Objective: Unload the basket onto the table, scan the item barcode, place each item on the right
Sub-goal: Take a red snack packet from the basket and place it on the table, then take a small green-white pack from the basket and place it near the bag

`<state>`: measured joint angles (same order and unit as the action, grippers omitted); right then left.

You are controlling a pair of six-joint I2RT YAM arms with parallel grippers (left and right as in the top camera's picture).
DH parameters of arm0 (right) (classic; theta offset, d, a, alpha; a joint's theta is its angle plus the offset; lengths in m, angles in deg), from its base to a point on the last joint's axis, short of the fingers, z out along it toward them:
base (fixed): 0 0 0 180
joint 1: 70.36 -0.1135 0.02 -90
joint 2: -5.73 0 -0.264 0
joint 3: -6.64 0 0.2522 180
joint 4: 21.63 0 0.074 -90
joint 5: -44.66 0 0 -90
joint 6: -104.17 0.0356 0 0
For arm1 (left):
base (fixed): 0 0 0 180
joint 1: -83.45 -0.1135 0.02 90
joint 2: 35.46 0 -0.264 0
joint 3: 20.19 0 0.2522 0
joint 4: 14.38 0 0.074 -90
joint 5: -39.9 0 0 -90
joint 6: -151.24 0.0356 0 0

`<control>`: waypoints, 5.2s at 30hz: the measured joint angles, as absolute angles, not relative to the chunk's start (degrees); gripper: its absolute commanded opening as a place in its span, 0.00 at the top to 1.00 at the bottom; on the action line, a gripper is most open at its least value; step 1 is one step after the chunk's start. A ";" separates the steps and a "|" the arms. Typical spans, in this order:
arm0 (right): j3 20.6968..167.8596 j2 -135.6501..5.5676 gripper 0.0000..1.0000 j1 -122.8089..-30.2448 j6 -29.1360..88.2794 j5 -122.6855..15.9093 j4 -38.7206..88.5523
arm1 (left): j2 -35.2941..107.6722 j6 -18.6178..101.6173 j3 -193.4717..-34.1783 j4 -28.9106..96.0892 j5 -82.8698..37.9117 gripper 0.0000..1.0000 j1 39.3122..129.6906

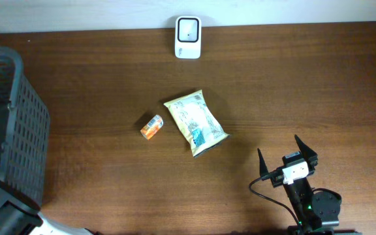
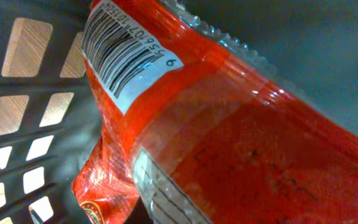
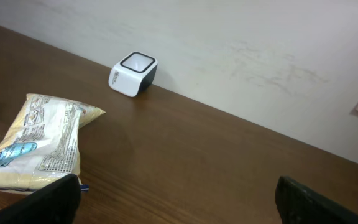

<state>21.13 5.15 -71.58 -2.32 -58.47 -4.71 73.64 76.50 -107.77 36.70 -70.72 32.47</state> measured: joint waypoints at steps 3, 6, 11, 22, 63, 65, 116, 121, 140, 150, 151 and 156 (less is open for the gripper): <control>21.13 5.15 0.02 -71.58 -2.32 -58.47 -4.71 | 73.58 76.48 -108.64 38.93 -70.19 1.00 33.00; 21.13 5.15 0.01 -71.58 -2.30 -58.49 -4.71 | 72.02 76.46 -111.70 41.25 -67.55 1.00 35.77; 21.13 5.15 0.01 -71.58 -2.30 -58.47 -4.71 | 58.52 76.48 -125.50 40.75 -63.85 1.00 42.22; 21.13 5.15 0.01 -71.58 -2.30 -58.45 -4.71 | 40.66 57.07 -130.11 55.11 -50.57 1.00 80.40; 21.13 5.15 0.01 -71.58 -2.30 -58.49 -4.71 | 60.35 28.57 -134.50 76.40 -67.59 0.01 40.21; 21.13 5.15 0.01 -71.58 -2.30 -58.49 -4.71 | 60.66 28.37 -128.86 72.64 -66.85 0.01 38.83; 21.13 5.15 0.01 -71.58 -2.30 -58.49 -4.71 | 77.23 37.97 -168.07 81.31 -42.59 1.00 29.91; 21.13 5.13 0.01 -71.58 -2.30 -58.47 -4.71 | 72.83 48.35 -179.48 82.56 -24.58 1.00 40.23; 21.13 5.15 0.01 -71.58 -2.32 -58.47 -4.71 | 73.64 51.61 -121.93 65.42 -43.42 1.00 106.28; 21.13 5.15 0.01 -71.58 -2.32 -58.47 -4.71 | 73.62 40.07 -111.44 54.12 -58.24 0.10 115.37; 21.13 5.15 0.01 -71.58 -2.30 -58.47 -4.71 | 73.62 39.74 -111.46 52.77 -58.72 0.07 115.37; 21.13 5.15 0.01 -71.58 -2.27 -58.47 -4.71 | 73.25 40.24 -122.76 55.39 -60.93 0.01 113.63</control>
<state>21.13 5.15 -71.58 -2.27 -58.47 -4.71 73.25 40.24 -122.76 55.39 -60.93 113.63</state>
